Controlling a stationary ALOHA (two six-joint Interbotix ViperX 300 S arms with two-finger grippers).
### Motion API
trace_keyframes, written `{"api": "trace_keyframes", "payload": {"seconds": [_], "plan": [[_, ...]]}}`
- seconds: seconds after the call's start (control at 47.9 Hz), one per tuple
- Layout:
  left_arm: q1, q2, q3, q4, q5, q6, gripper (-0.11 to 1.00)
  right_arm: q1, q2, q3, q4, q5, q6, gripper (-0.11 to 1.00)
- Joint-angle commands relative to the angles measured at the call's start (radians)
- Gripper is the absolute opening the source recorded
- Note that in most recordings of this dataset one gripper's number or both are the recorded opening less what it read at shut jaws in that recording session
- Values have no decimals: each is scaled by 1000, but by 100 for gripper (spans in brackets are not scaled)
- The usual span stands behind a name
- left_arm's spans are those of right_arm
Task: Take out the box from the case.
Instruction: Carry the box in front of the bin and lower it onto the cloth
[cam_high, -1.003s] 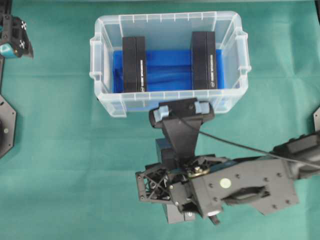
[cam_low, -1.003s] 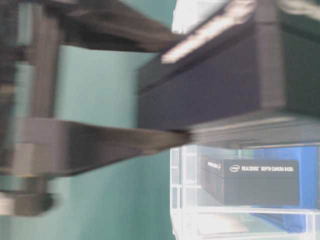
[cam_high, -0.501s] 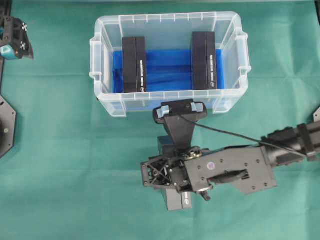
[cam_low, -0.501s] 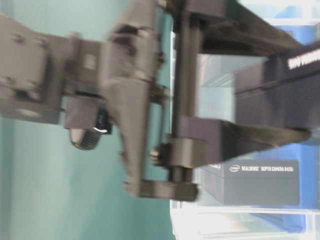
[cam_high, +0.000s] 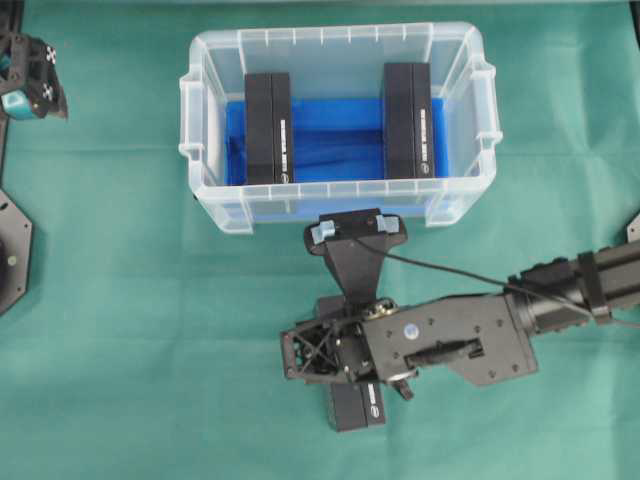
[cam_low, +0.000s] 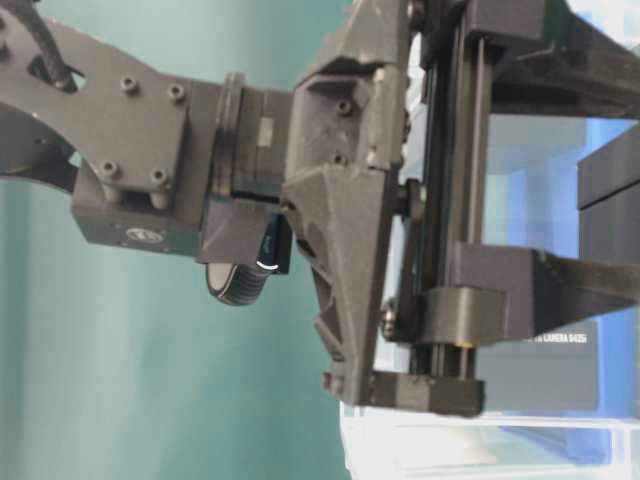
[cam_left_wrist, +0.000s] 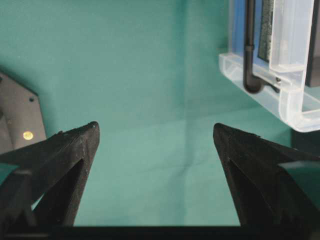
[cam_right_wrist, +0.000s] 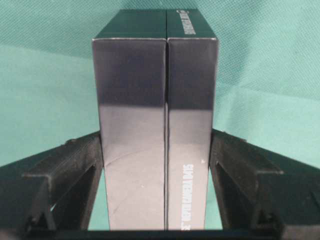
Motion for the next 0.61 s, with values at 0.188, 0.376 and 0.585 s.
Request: {"api": "trace_keyframes", "payload": {"seconds": [0.188,0.376,0.585], "plan": [[-2,-3,-11,3,-3,0,96,-6,-26,-17,-6,-6,0,68],[-2,-8,-9,3,-3,0,96,-6,-26,-17,-6,-3,0,68],[-2,-9,-8,3,-3,0,96,-6,-29,-15,-11,2,5,68]]}}
